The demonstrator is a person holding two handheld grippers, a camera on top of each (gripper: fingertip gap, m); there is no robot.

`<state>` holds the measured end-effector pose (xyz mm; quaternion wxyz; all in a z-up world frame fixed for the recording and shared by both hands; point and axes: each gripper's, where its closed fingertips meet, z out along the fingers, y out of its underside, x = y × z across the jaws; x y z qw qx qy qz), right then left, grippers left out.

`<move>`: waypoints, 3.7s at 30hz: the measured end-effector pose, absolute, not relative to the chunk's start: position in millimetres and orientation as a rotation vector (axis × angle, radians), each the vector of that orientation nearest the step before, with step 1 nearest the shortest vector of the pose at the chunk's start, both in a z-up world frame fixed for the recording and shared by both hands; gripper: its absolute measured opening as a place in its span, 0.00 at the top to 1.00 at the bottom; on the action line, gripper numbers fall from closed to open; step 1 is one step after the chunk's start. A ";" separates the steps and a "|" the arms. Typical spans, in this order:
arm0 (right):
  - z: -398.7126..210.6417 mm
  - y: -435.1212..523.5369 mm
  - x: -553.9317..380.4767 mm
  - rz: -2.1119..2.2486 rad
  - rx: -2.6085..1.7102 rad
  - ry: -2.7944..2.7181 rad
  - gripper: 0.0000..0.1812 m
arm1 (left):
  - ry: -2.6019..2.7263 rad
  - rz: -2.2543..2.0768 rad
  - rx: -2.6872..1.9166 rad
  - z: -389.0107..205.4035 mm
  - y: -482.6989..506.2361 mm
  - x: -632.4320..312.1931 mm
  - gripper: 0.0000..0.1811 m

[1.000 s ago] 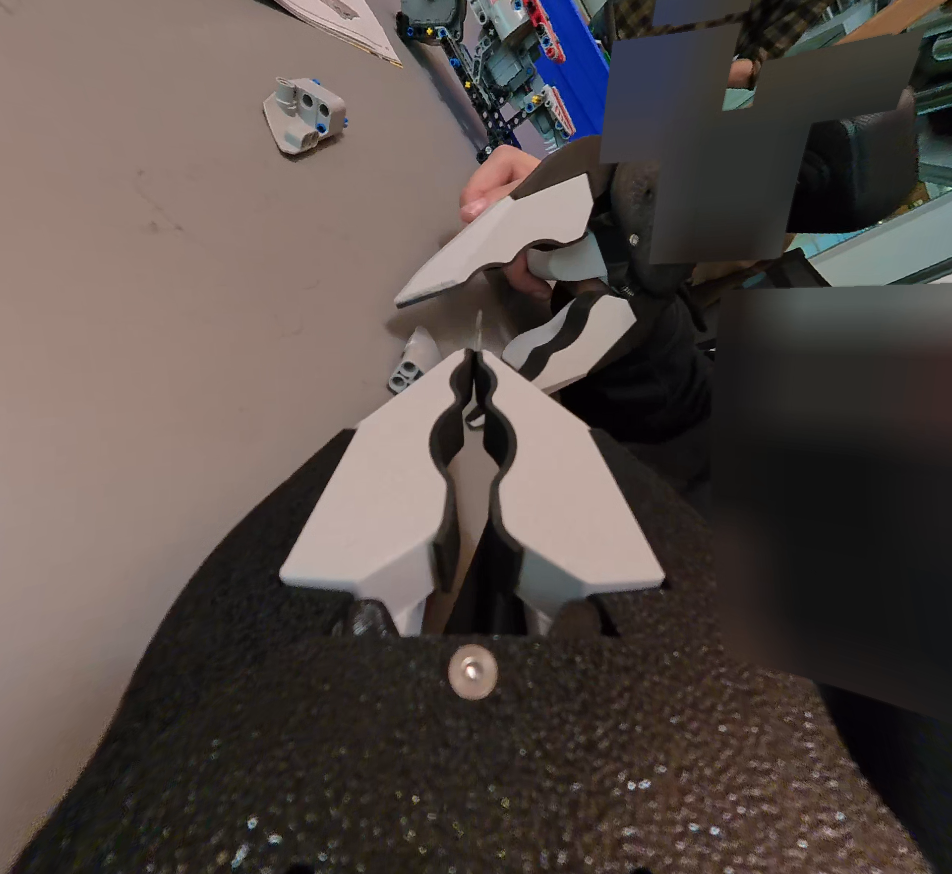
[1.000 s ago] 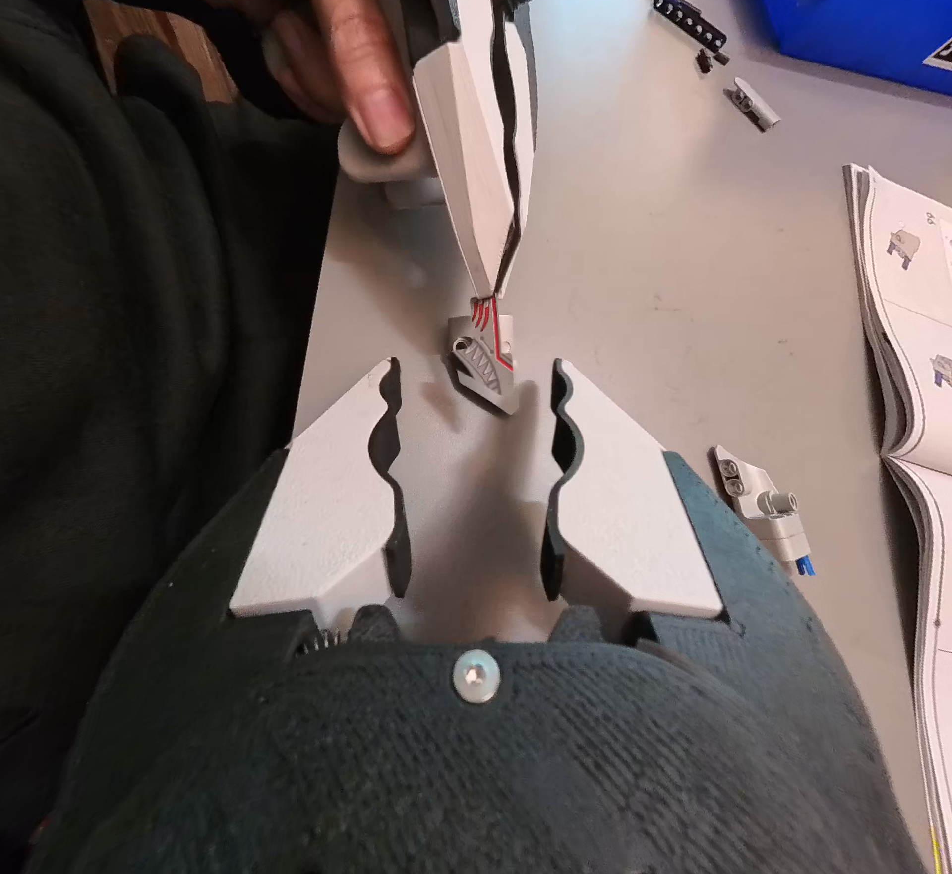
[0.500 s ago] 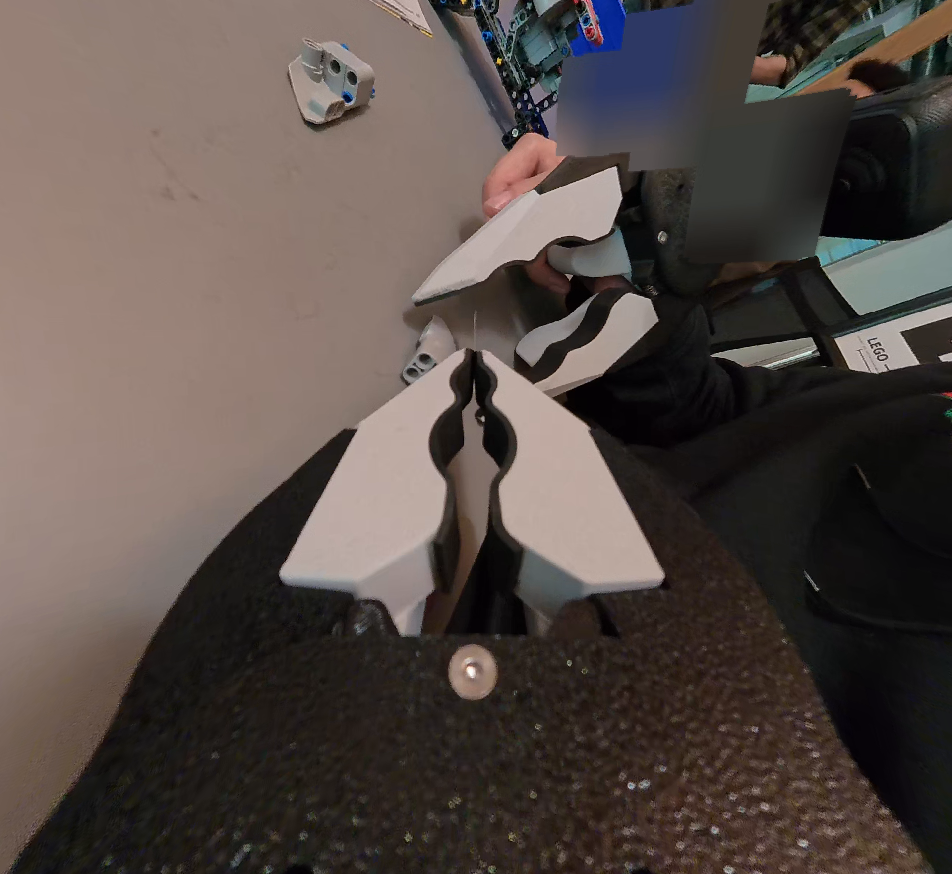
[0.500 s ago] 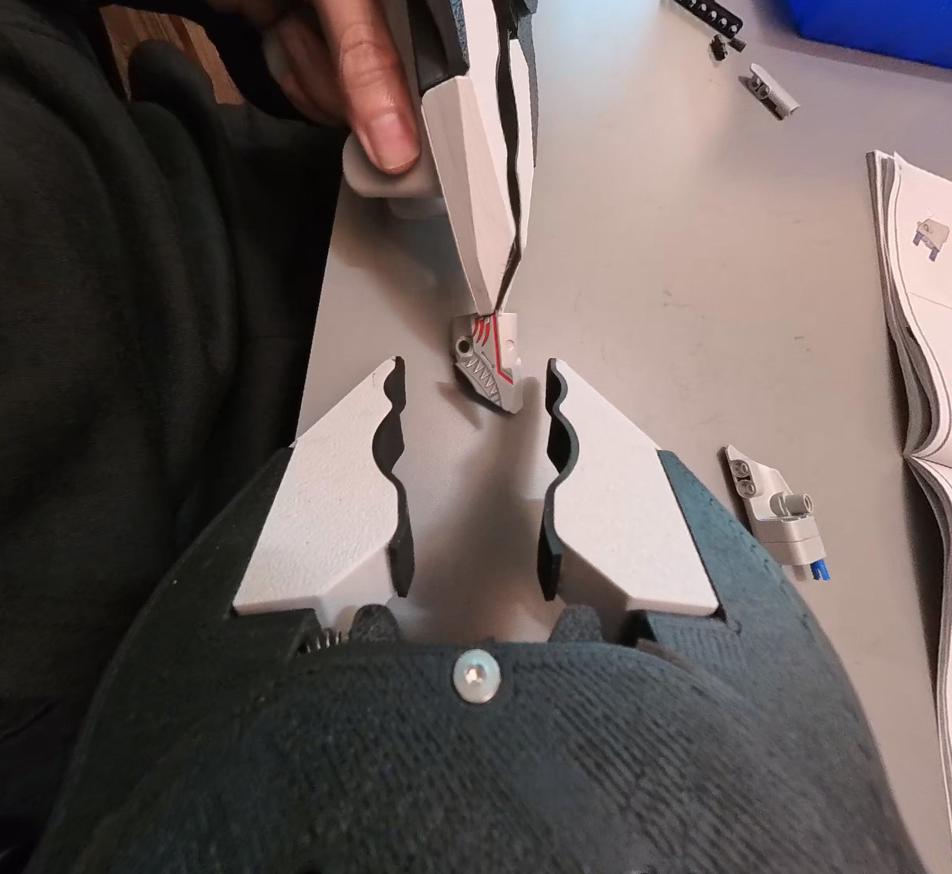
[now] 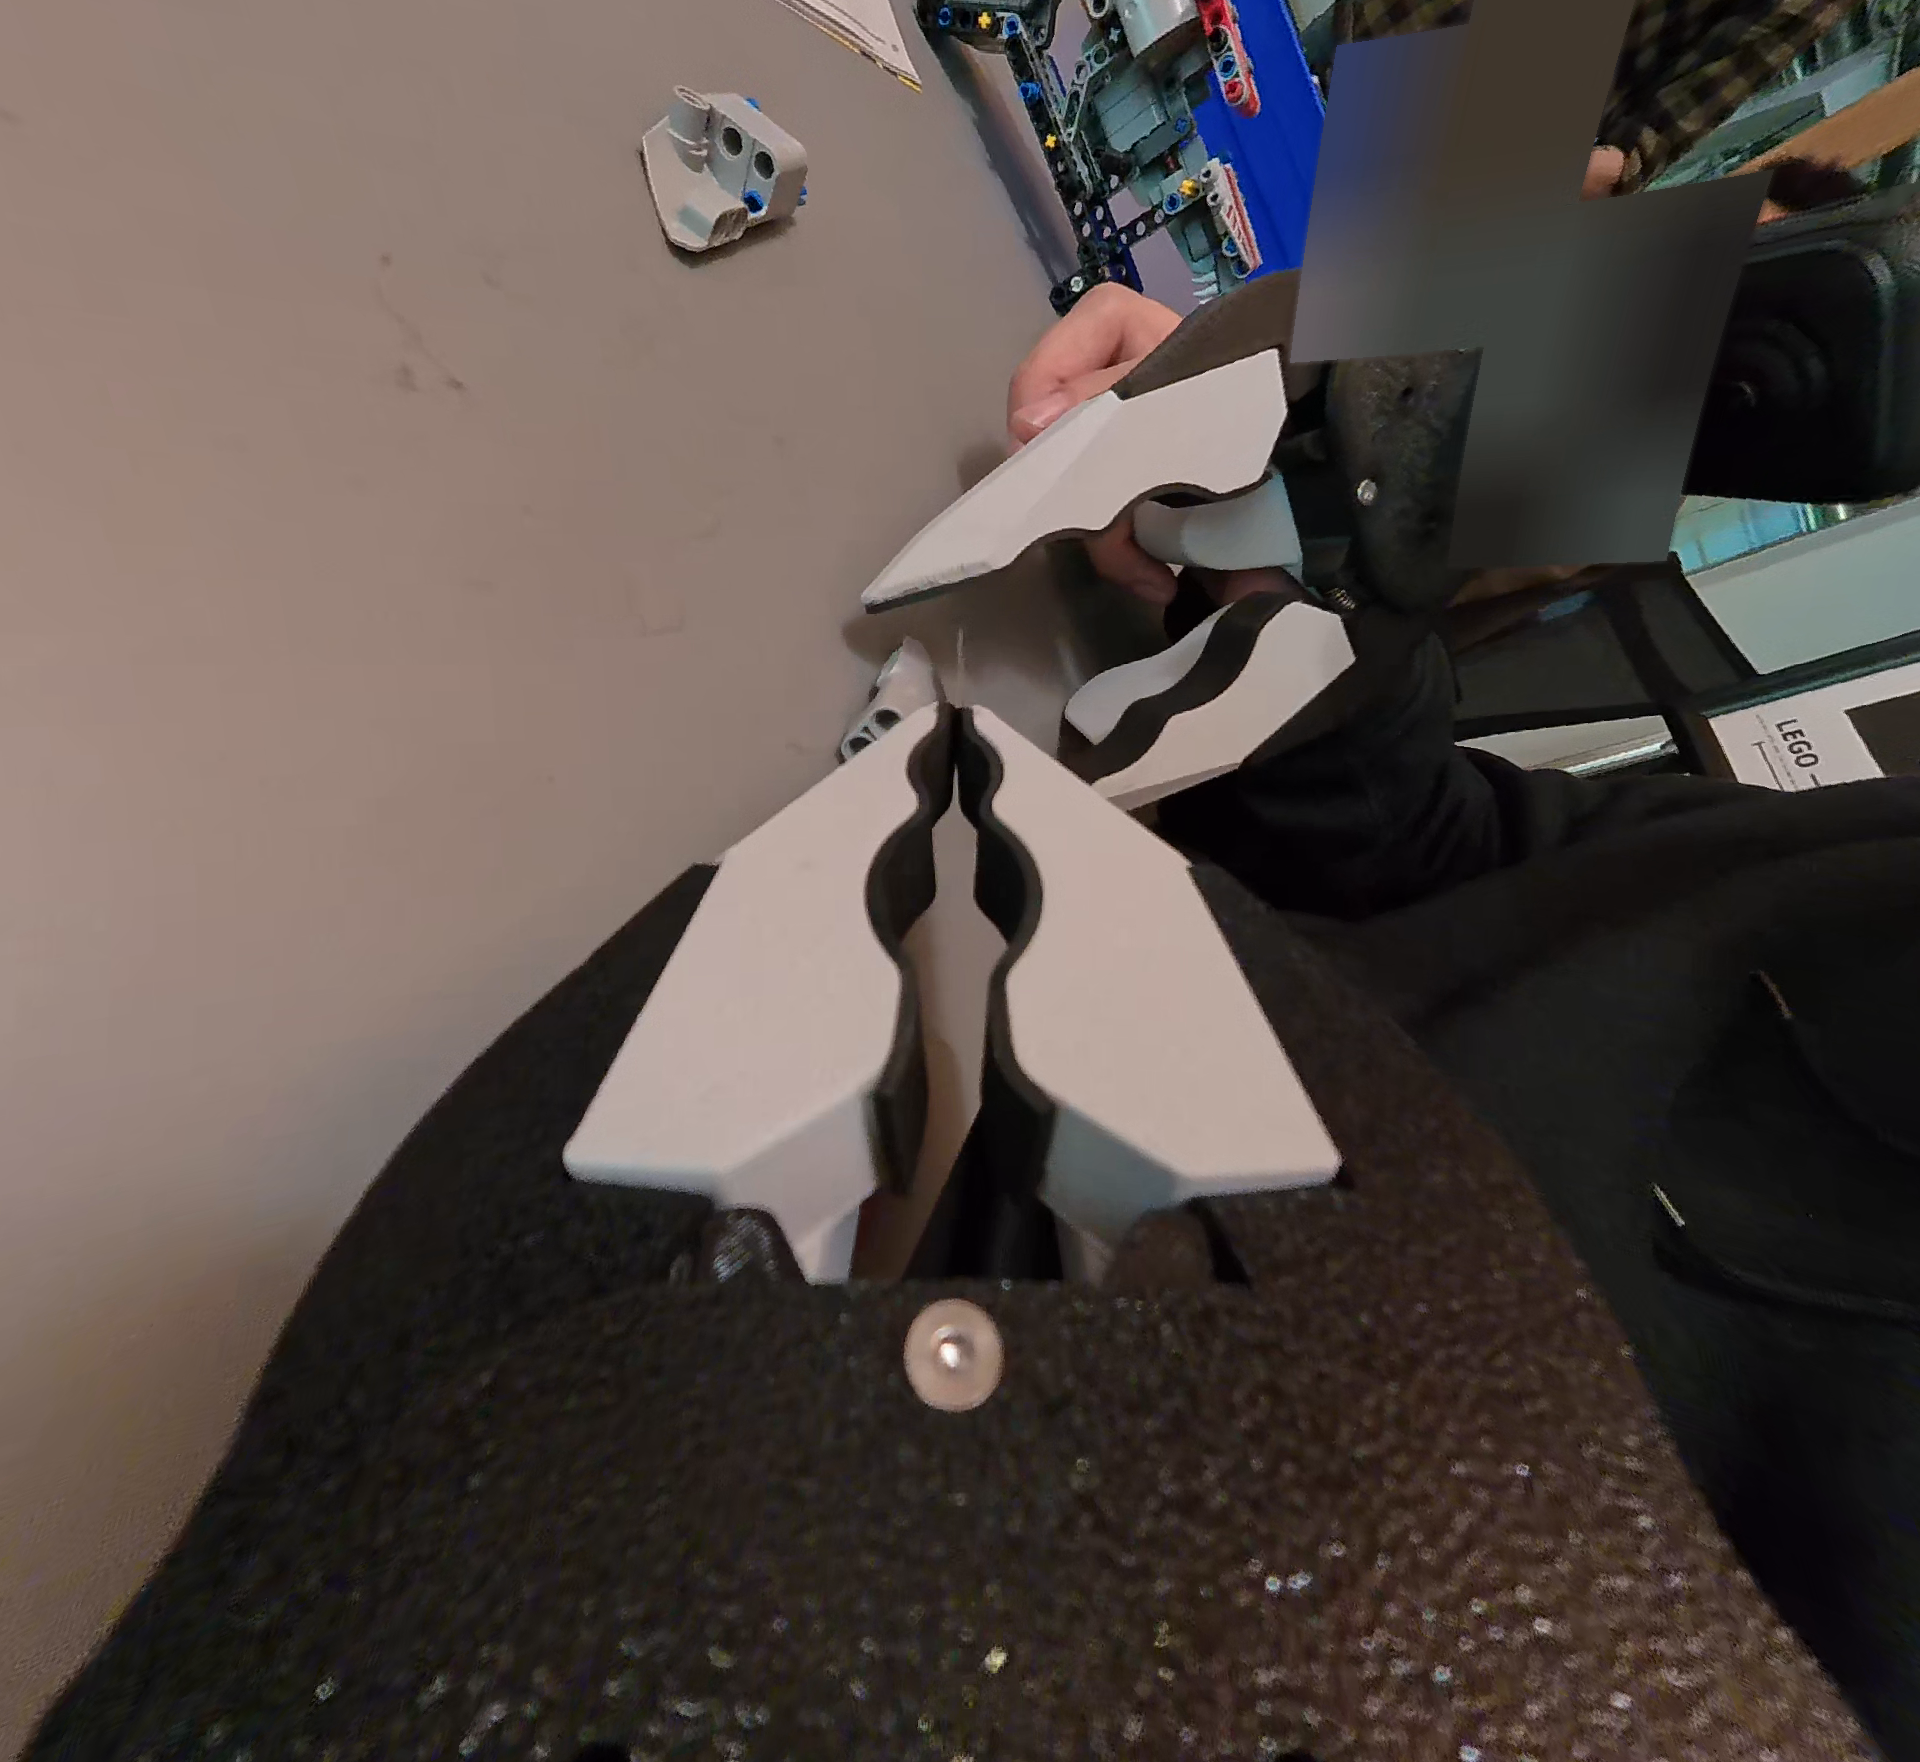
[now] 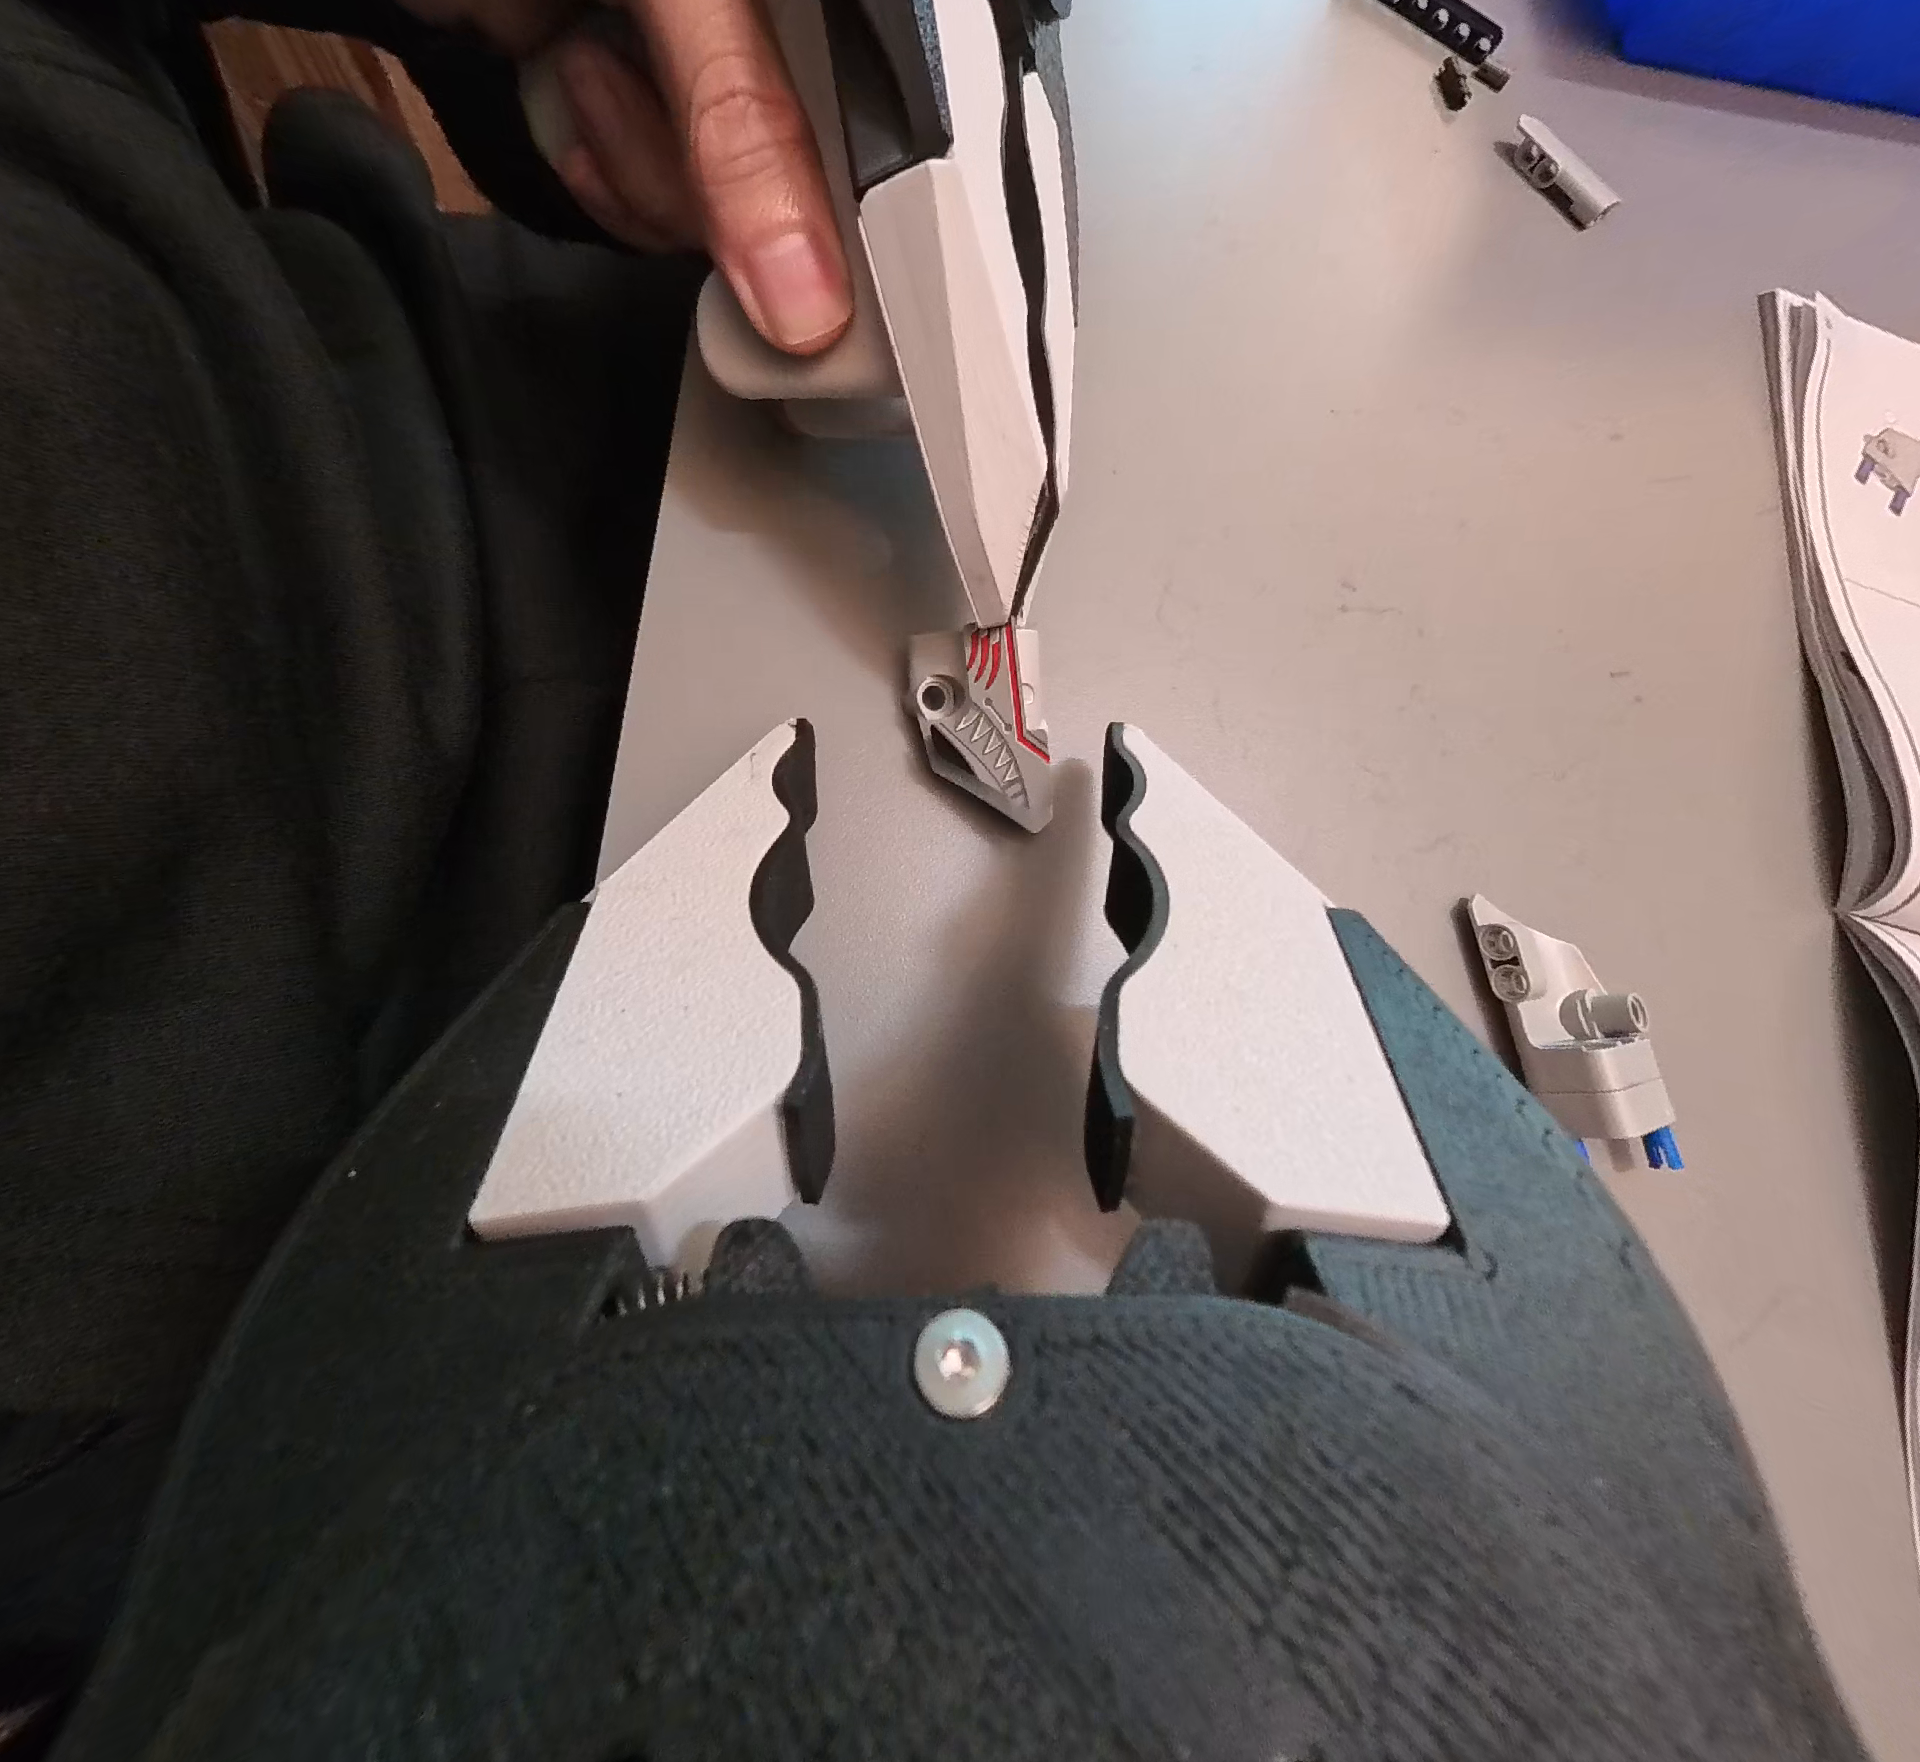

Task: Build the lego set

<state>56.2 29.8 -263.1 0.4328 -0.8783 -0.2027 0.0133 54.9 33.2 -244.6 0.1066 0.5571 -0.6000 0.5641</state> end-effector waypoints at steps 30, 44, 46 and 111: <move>-263.4 30.1 56.5 0.038 -2.191 -0.502 0.70 | -1.788 1.682 1.660 -245.5 32.3 54.3 1.00; -262.4 32.7 63.6 0.001 -2.193 -0.457 0.62 | -1.811 1.683 1.663 -245.7 32.0 54.4 1.00; -262.4 32.8 64.1 -0.002 -2.193 -0.454 0.62 | -1.810 1.685 1.663 -245.5 32.1 54.3 1.00; -238.5 30.3 96.1 0.028 -2.092 -0.182 0.72 | -1.851 1.667 1.712 -247.8 32.5 55.7 1.00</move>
